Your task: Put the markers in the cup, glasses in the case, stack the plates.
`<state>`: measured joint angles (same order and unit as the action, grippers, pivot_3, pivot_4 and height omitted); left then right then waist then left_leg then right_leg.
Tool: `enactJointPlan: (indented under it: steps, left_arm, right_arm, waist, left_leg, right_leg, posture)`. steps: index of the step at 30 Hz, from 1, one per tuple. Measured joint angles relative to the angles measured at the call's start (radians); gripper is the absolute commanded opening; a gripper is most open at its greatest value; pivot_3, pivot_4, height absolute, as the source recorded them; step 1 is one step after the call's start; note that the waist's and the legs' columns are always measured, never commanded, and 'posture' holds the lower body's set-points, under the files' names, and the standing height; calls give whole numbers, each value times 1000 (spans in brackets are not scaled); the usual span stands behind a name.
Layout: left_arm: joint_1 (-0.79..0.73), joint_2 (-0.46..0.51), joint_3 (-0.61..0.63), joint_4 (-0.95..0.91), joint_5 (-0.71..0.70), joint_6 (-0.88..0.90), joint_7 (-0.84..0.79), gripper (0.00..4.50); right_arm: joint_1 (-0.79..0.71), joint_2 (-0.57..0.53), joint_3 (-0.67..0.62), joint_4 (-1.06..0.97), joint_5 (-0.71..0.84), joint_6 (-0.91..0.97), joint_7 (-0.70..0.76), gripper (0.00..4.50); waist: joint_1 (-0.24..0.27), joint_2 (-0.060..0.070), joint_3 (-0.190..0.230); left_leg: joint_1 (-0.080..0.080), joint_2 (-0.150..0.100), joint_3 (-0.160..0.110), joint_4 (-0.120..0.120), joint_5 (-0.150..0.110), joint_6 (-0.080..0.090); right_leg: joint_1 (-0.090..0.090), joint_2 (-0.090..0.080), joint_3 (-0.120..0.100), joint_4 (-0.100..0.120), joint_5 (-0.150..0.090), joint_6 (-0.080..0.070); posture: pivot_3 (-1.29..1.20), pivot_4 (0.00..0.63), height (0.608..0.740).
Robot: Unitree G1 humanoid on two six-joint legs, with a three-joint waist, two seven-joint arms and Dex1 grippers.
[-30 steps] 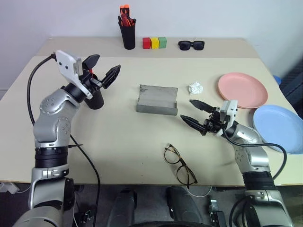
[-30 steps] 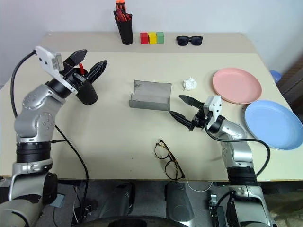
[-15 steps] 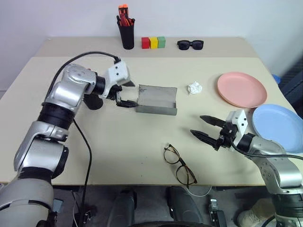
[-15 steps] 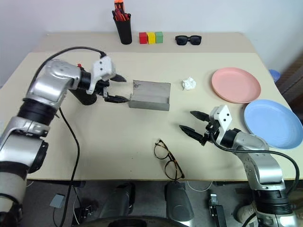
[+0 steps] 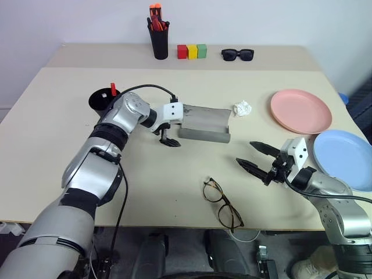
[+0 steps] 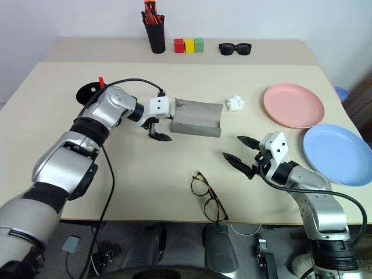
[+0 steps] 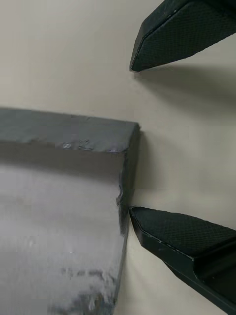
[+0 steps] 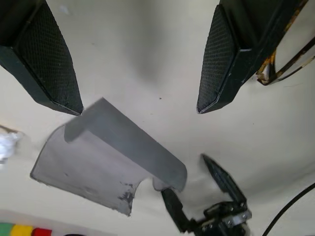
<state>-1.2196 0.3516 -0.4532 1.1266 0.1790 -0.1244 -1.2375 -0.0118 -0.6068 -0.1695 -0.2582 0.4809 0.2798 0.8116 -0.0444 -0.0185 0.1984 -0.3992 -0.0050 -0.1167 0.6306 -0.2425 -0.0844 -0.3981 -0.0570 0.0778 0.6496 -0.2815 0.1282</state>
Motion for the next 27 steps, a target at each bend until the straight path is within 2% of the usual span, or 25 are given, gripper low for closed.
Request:
enactJointPlan:
  steps: [1, 2, 5, 9, 10, 20, 23, 27]
  left_arm:
    - [-7, -3, 0, 6, 8, -3, 2, 3934]
    - [-11, -5, 2, 14, 11, -9, 4, 3592]
    - [-14, -12, 13, 31, 16, -14, 8, 2234]
    - [-16, -13, 31, 43, 19, -13, 9, 167]
    - [-19, -13, 38, 46, 19, -12, 10, 70]
    - [-44, 6, 115, 9, 4, -13, -41, 70]
    - [-54, 6, 136, -5, -13, -9, -47, 911]
    - [-77, -1, 155, -5, -16, 11, -49, 2959]
  right_arm:
    - [0, 0, 0, -6, -1, 0, -5, 3761]
    - [0, 0, 0, -14, -2, 3, -13, 3761]
    - [0, 0, 0, -37, -4, 12, -33, 3761]
    - [0, 0, 0, -55, -3, 20, -47, 3761]
    - [1, 0, 0, -55, -3, 21, -49, 3761]
    - [1, 0, 0, -46, -6, 11, -43, 3761]
    - [-6, 0, 0, -34, -6, 7, -38, 3761]
    - [-20, -1, 0, -30, -6, 8, -39, 3761]
  waist:
    - [-1, 0, 0]
    - [0, 0, 0]
    - [1, 0, 0]
    - [2, 0, 0]
    - [2, 0, 0]
    - [1, 0, 0]
    - [2, 0, 0]
    - [1, 0, 0]
  left_leg:
    - [0, 0, 0, 0, 0, 0]
    - [0, 0, 0, 0, 0, 0]
    - [0, 0, 0, 0, 0, 0]
    - [0, 0, 0, 0, 0, 0]
    - [0, 0, 0, 0, 0, 0]
    - [0, 0, 0, 0, 0, 0]
    - [0, 0, 0, 0, 0, 0]
    - [0, 0, 0, 1, 0, 0]
  right_leg:
    - [0, 0, 0, 0, 0, 0]
    - [0, 0, 0, 1, 0, 0]
    - [0, 0, 0, 0, 0, 0]
    - [0, 0, 0, 0, 0, 0]
    - [0, 0, 0, 0, 0, 0]
    - [0, 0, 0, 1, 0, 0]
    - [0, 0, 0, 1, 0, 0]
    - [0, 0, 0, 1, 0, 0]
  posture:
    - [0, 150, 740]
    - [0, 150, 740]
    - [0, 150, 740]
    - [0, 150, 740]
    - [0, 150, 740]
    - [0, 150, 740]
    - [0, 150, 740]
    - [0, 150, 740]
